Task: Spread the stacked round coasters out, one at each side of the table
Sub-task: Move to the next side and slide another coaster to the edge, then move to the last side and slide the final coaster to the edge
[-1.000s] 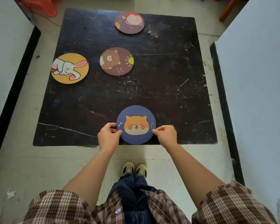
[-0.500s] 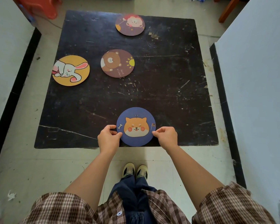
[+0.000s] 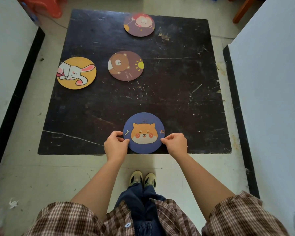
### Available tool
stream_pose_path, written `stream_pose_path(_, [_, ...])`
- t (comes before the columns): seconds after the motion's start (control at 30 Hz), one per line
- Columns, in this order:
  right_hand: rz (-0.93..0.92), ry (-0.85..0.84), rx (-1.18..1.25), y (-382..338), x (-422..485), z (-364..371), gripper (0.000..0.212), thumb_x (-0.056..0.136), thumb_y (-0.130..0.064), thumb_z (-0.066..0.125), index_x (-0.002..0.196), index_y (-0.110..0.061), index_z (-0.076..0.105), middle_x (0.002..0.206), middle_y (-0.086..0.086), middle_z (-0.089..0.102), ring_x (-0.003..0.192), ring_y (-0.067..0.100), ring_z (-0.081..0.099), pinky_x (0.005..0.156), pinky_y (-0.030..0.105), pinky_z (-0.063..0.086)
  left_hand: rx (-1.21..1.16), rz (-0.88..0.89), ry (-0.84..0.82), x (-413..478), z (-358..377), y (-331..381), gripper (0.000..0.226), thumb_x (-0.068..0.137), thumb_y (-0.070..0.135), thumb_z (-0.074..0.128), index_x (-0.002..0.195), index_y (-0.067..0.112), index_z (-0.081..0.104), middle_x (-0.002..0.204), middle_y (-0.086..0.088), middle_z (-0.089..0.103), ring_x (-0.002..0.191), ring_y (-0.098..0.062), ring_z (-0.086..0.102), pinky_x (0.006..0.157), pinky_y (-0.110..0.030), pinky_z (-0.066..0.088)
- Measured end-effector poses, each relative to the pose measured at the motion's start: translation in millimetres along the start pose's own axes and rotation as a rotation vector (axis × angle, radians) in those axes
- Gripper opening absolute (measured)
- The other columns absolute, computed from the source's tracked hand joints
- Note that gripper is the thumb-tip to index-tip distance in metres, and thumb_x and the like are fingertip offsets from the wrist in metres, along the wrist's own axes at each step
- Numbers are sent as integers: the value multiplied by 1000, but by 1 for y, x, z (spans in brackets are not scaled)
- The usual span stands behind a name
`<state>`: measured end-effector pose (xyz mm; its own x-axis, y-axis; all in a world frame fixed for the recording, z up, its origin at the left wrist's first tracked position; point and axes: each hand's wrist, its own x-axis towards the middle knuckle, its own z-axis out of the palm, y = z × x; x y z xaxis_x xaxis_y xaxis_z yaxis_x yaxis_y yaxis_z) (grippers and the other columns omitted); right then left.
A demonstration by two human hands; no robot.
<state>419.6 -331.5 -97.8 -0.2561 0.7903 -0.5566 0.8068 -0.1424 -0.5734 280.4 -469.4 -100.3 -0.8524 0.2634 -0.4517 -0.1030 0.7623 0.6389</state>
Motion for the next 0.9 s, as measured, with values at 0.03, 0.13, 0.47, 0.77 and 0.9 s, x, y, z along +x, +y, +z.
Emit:
stream_pose_path(0.03, [-4, 3, -12, 0, 0, 1, 13, 82, -23, 70, 71, -16, 67, 67, -2, 61, 65, 12, 58, 54, 22, 43, 3, 1, -1, 0, 0, 0, 34, 80, 15, 73, 111, 11, 62, 96, -7, 68, 81, -16, 60, 69, -30, 52])
stream_pose_path(0.13, [-12, 8, -25, 1, -1, 2, 14, 82, -24, 69, 70, -17, 65, 67, -2, 61, 67, 13, 59, 58, 24, 45, 12, 5, -8, -1, 0, 1, 35, 80, 15, 73, 113, 11, 60, 97, -8, 68, 81, -16, 59, 69, -30, 52])
stream_pose_path(0.47, [-62, -31, -22, 5, -2, -12, 12, 82, -28, 69, 79, -17, 63, 75, -1, 61, 71, 12, 57, 58, 22, 43, 76, 128, -54, -4, 9, 23, 39, 81, 23, 73, 115, 15, 55, 108, -5, 58, 90, -17, 57, 67, -26, 51])
stream_pose_path(0.77, [-198, -2, -142, 20, 19, -75, 21, 82, -34, 67, 93, -15, 63, 84, -2, 62, 79, 14, 59, 69, 27, 47, 343, 399, -89, -35, 62, 70, 30, 85, 27, 59, 113, 16, 58, 111, -8, 56, 94, -18, 46, 74, -30, 41])
stream_pose_path(0.9, [-278, 9, -215, 36, 39, -116, 23, 82, -35, 66, 96, -16, 63, 93, 0, 63, 83, 15, 58, 72, 28, 46, 326, 408, -104, -58, 99, 92, 33, 88, 31, 58, 118, 18, 54, 117, -6, 51, 109, -22, 45, 84, -32, 39])
